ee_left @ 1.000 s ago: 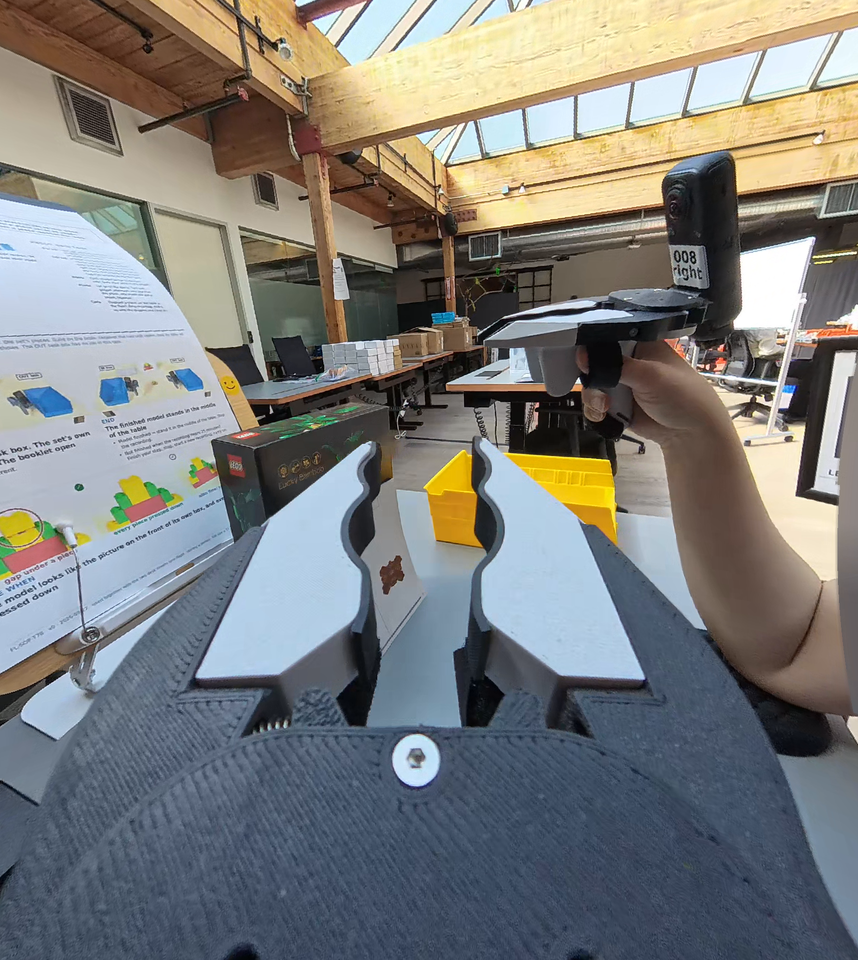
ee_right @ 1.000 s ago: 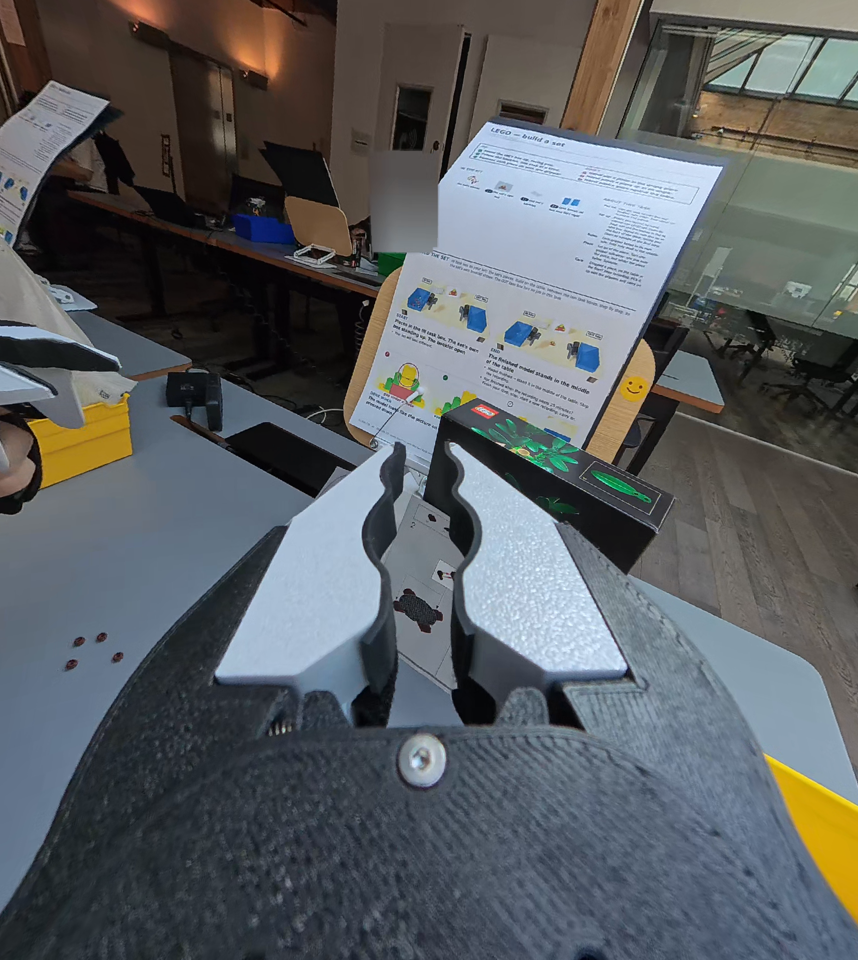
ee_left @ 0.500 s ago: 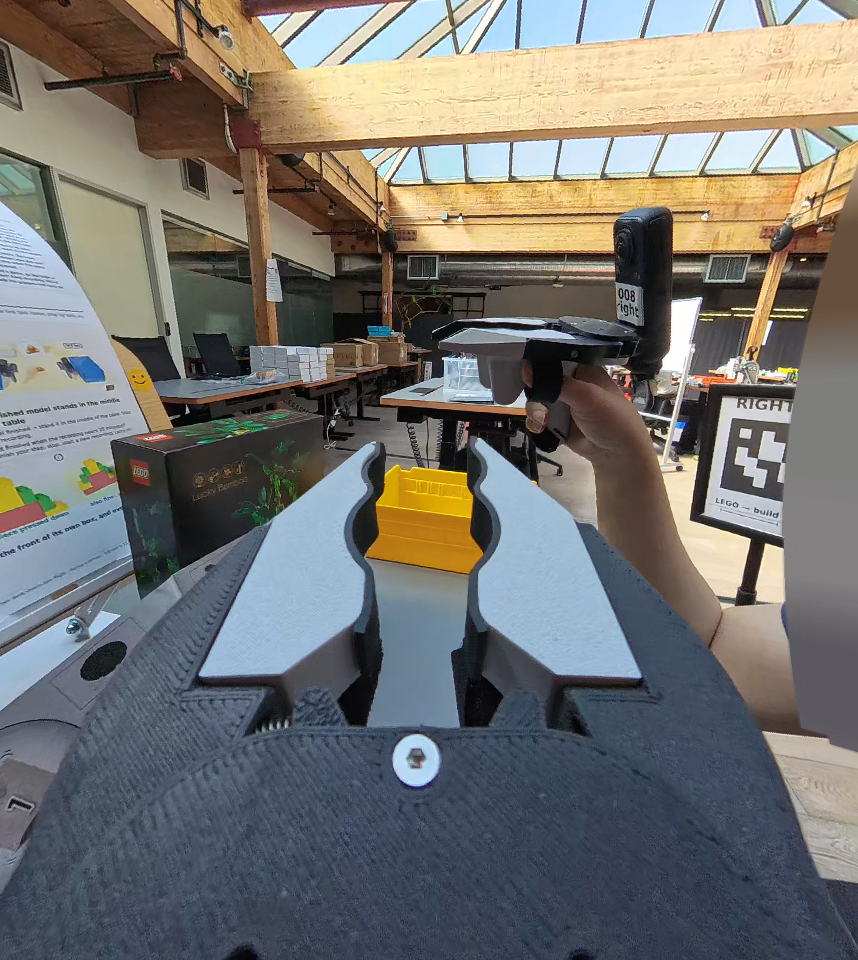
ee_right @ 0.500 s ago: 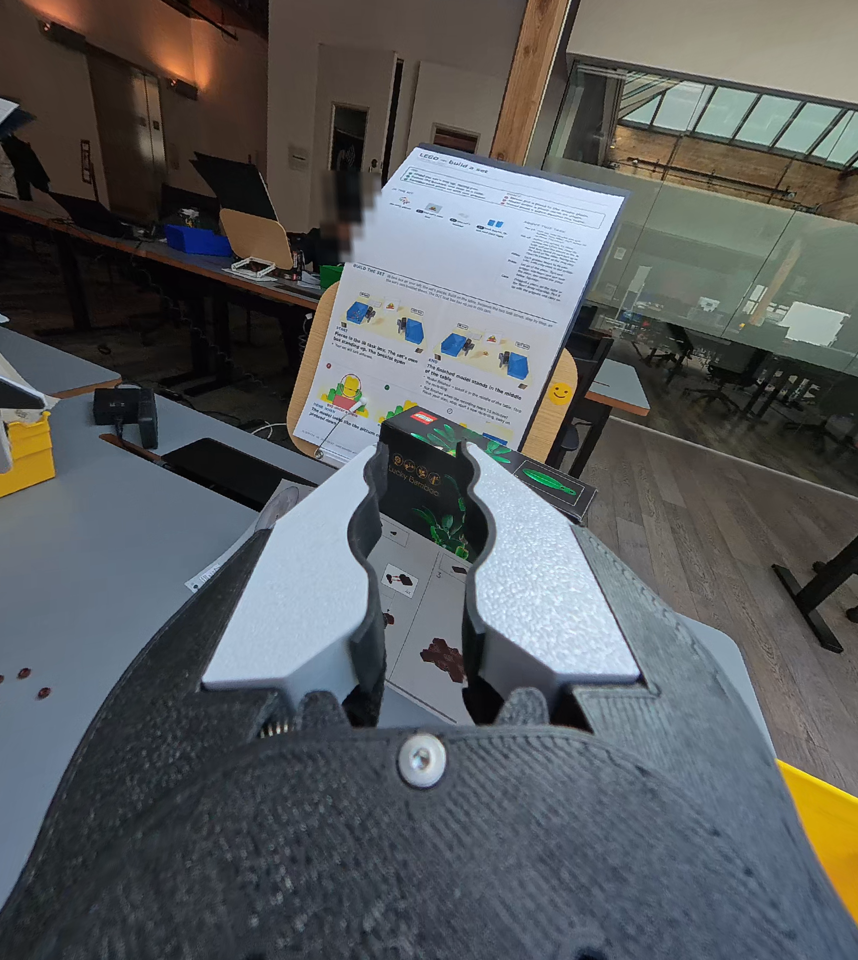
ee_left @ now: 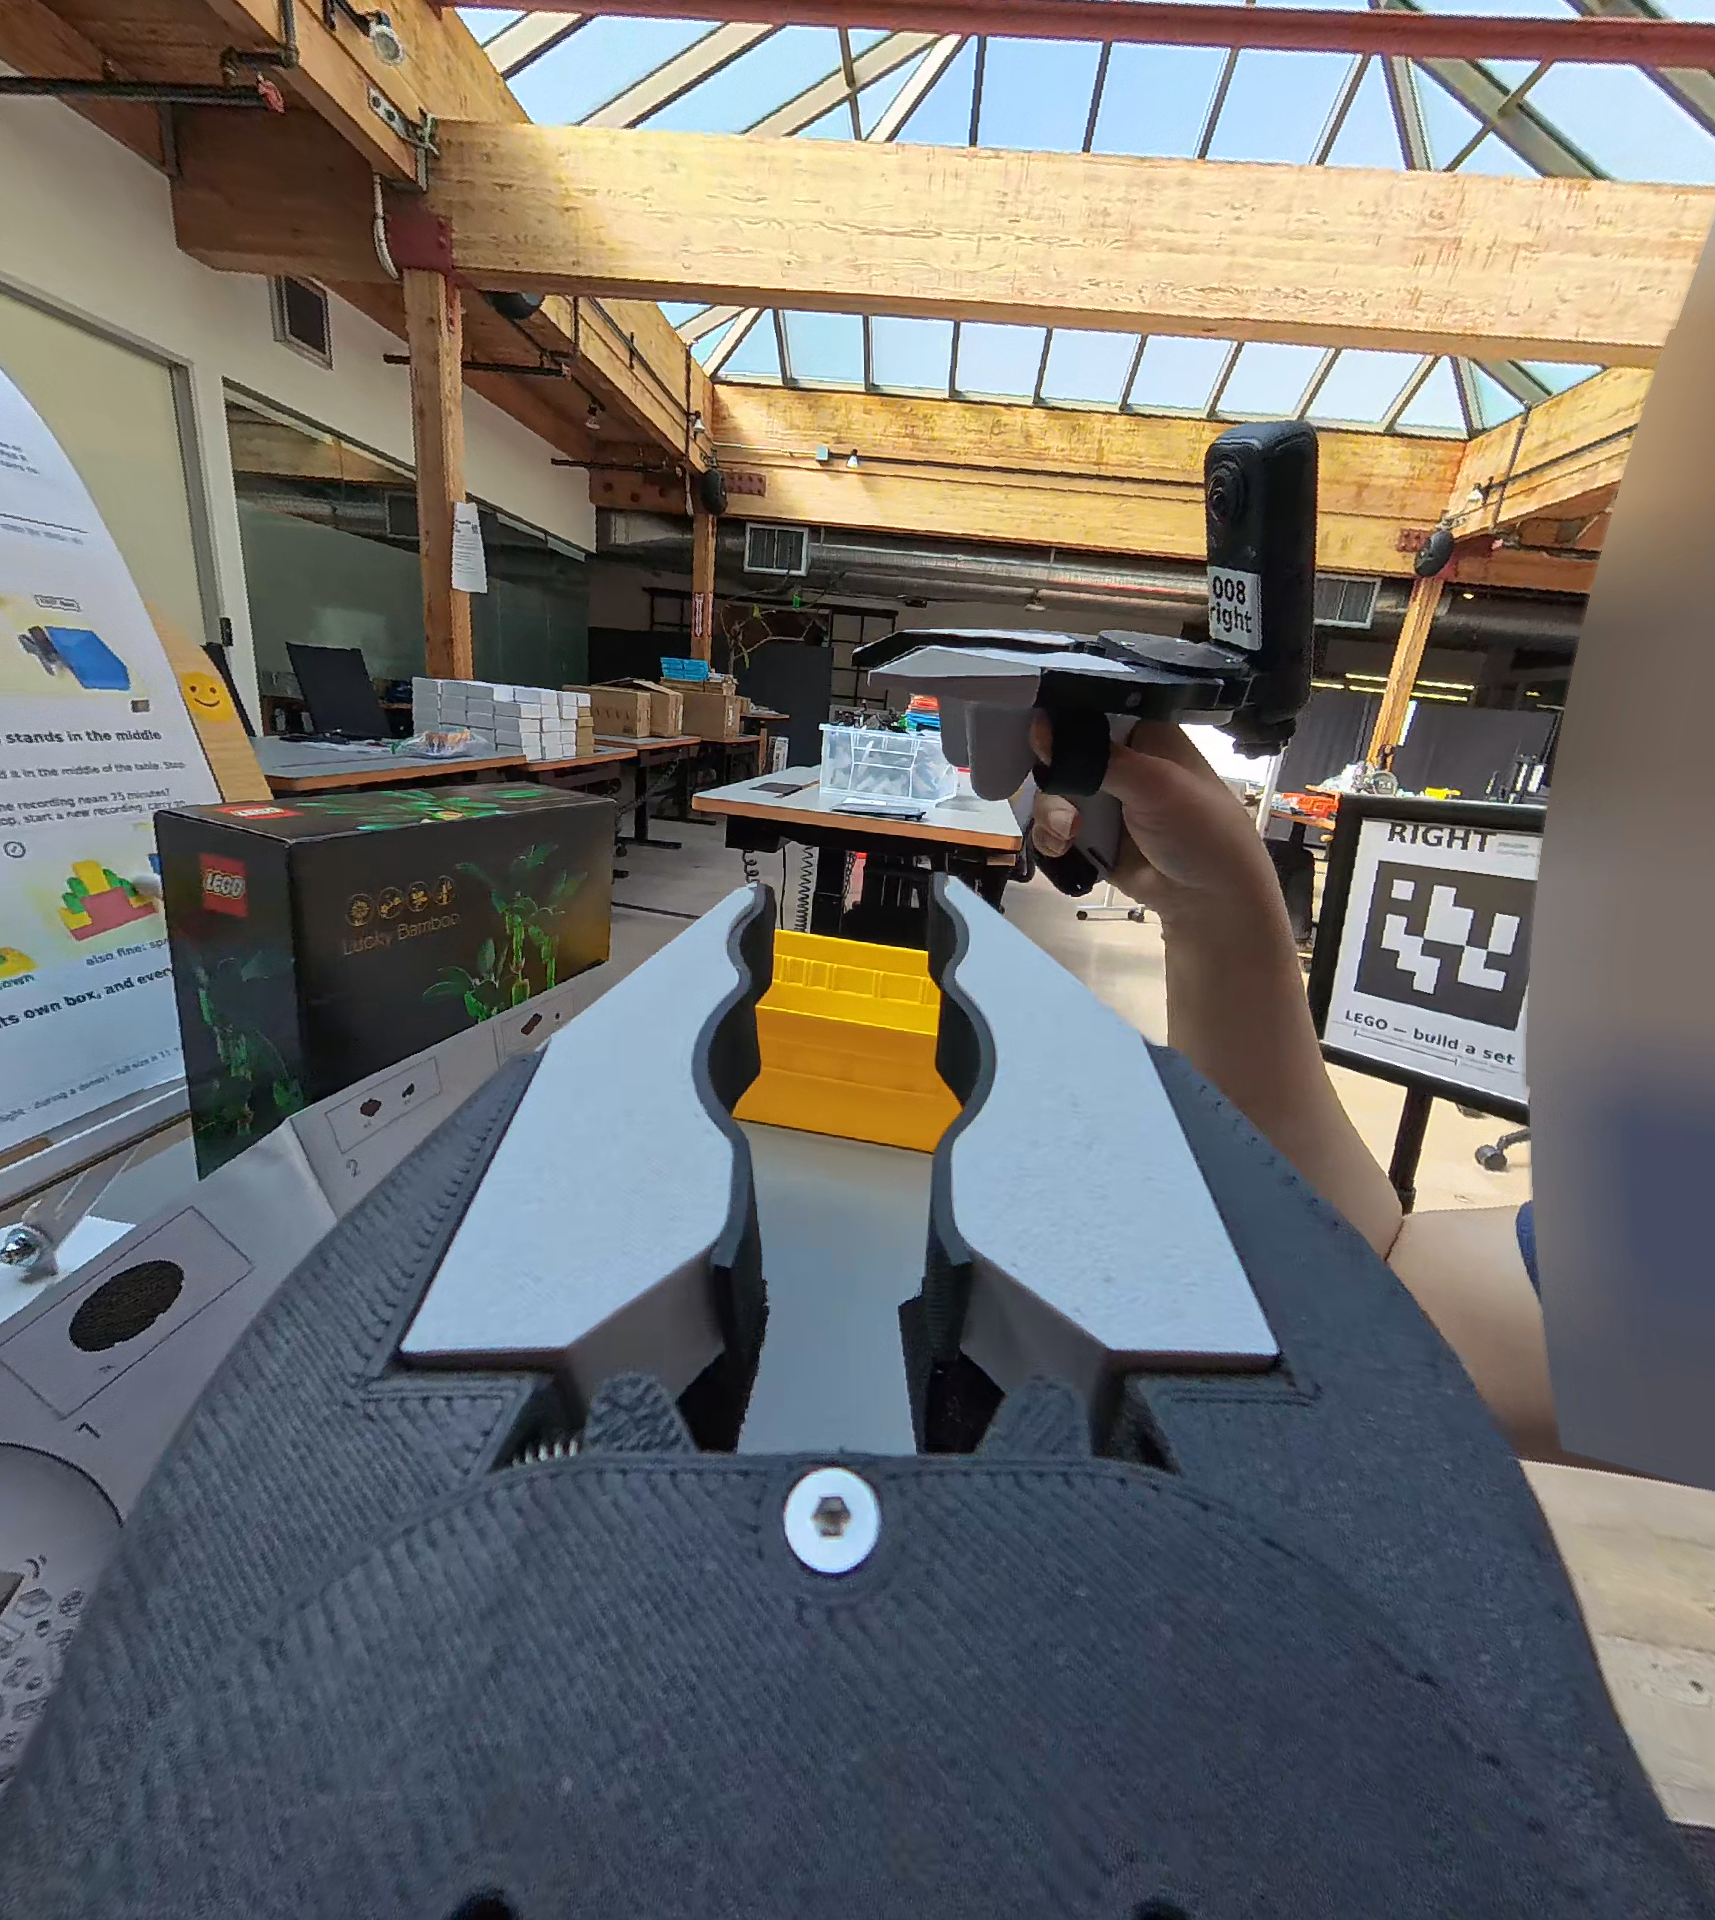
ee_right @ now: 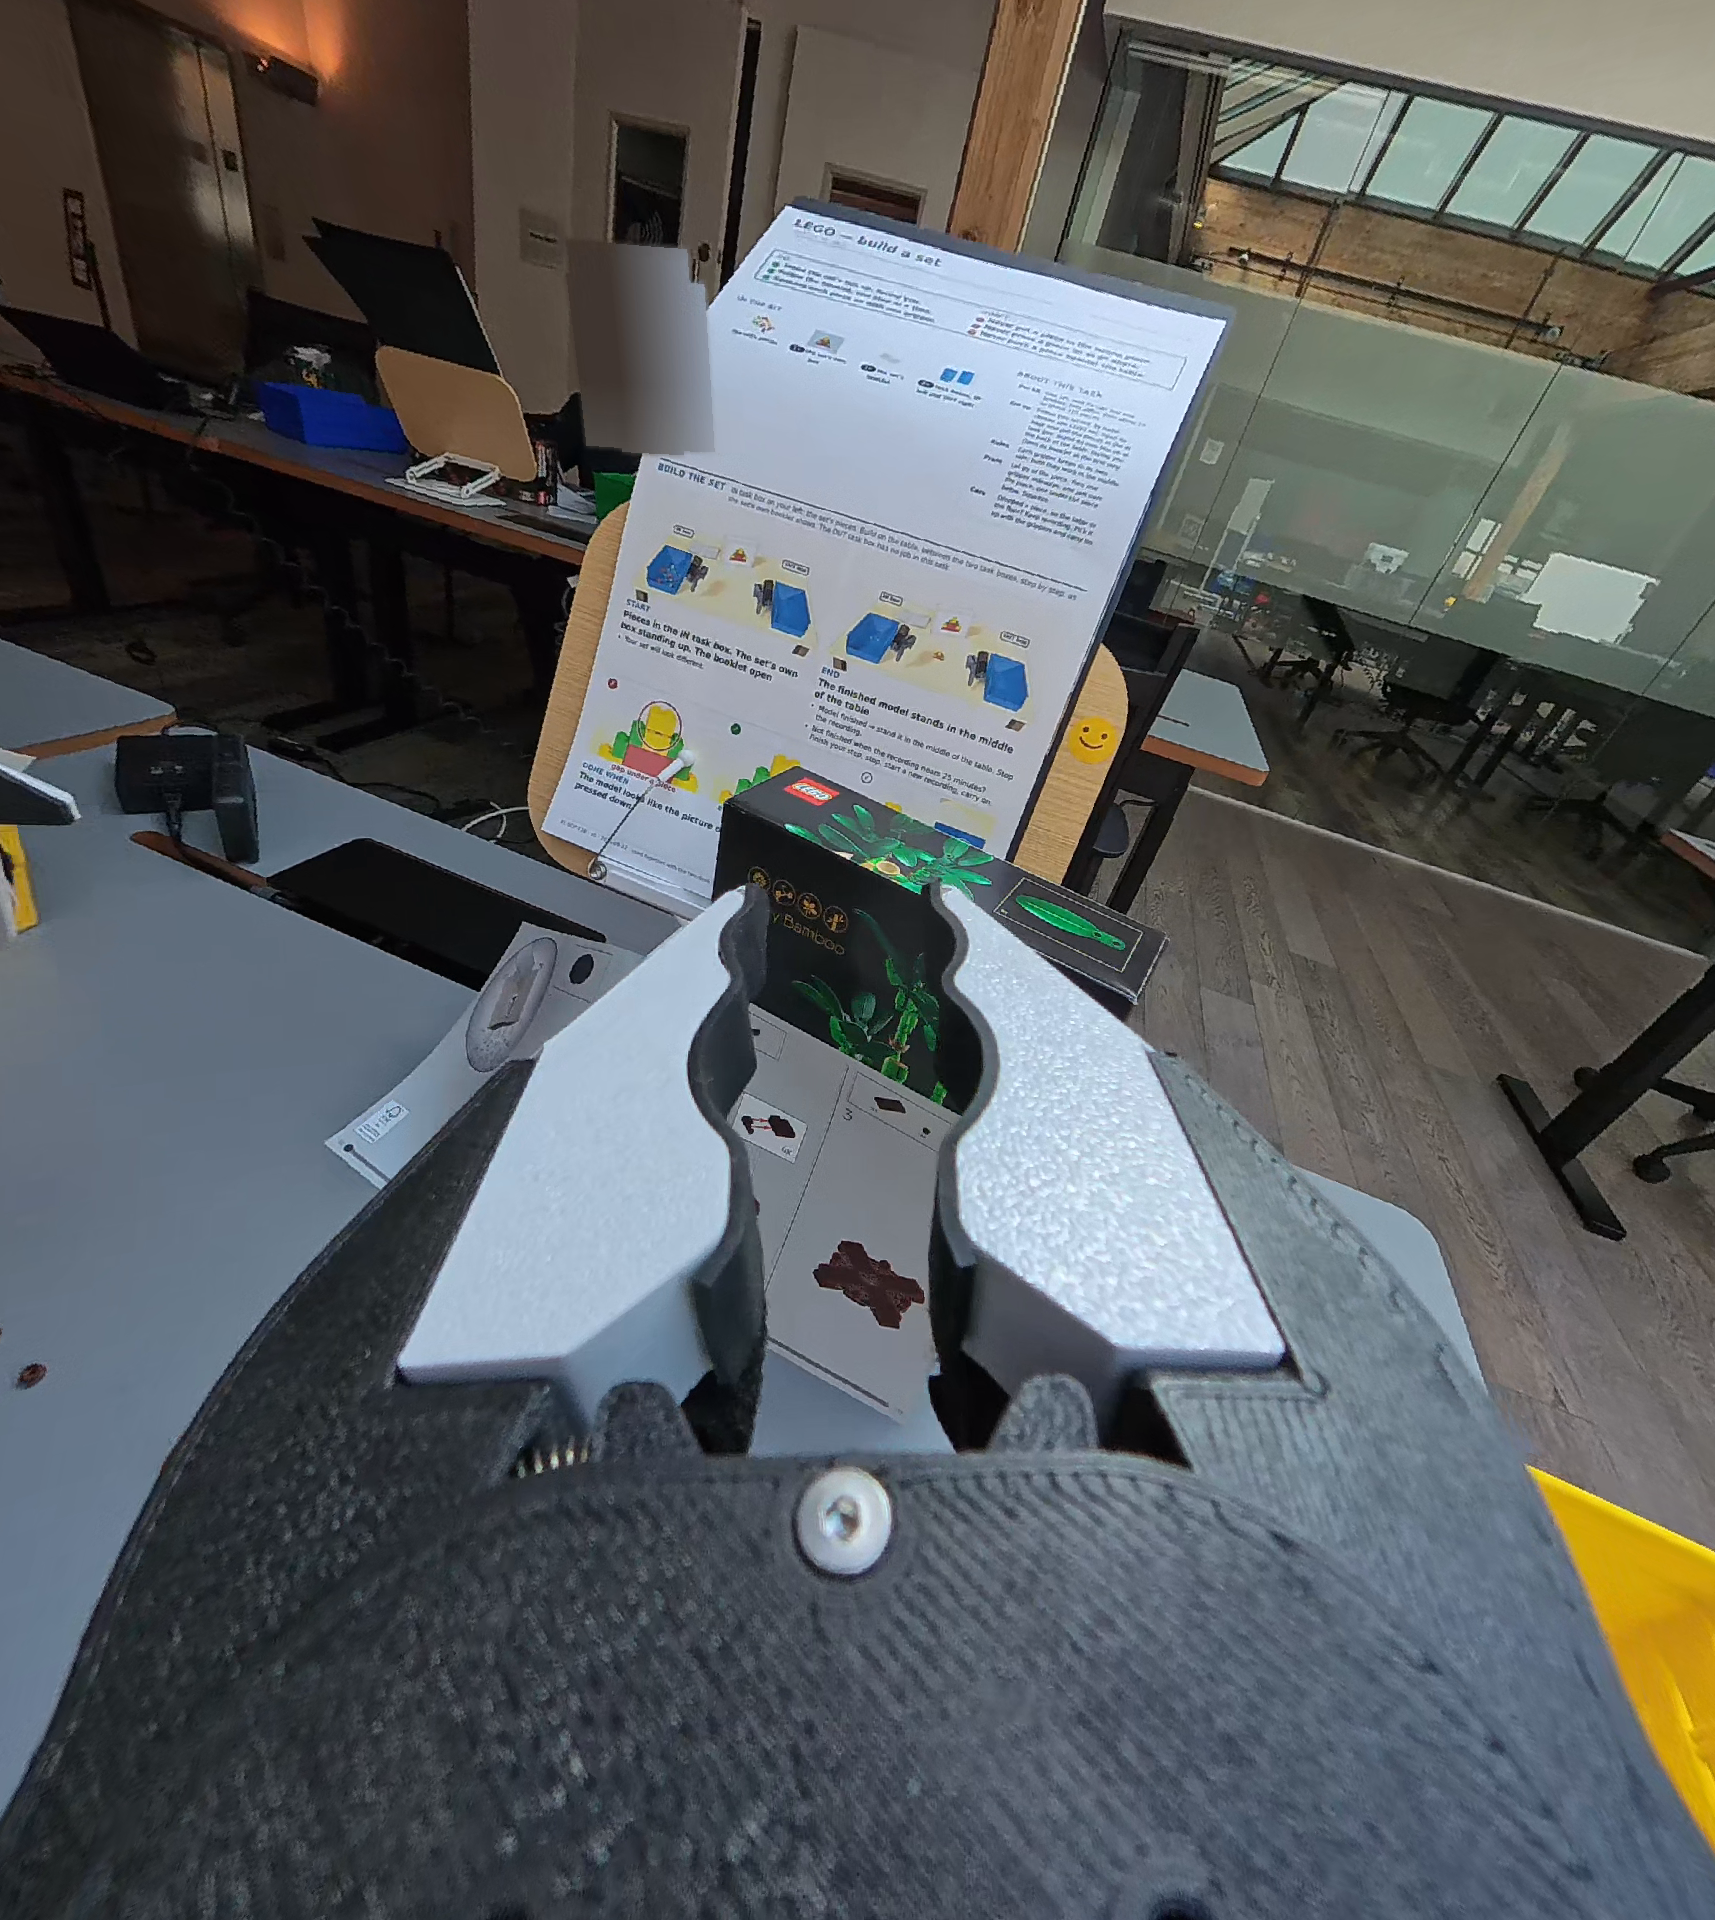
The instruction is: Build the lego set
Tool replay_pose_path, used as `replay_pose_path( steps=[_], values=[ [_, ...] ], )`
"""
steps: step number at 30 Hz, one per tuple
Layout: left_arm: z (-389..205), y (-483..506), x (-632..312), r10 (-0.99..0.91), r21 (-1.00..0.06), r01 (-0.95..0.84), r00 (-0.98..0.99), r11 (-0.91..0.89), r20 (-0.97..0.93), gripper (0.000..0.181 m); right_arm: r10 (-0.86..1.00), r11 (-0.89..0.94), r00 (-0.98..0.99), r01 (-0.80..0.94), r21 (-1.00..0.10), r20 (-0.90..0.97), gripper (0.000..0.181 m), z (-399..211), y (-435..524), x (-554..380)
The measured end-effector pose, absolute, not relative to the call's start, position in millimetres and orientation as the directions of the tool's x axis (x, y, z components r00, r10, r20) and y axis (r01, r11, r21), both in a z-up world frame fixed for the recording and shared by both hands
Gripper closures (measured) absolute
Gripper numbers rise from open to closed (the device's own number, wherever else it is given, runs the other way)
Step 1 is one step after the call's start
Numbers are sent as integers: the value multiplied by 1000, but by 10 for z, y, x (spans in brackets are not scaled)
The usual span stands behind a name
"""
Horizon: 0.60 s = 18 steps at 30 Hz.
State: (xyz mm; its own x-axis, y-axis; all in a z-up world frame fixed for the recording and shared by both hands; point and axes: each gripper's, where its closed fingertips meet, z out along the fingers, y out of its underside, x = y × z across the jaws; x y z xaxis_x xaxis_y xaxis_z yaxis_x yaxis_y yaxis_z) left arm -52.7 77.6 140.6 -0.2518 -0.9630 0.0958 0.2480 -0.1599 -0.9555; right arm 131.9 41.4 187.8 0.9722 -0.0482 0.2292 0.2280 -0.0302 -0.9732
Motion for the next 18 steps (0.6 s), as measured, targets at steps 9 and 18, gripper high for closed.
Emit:
replay_pose_path(
  steps=[9,18],
  values=[
    [2285,746,-1521,-996,-865,495,-6,79,-94,169,-3,-14,963,269,-963,269,152,1828,550,1102],
    [2159,1080,-3800,-890,-990,111,454,87,-27,158,173,176,833,499,-848,526,152,1868,626,-357]
  ],
)
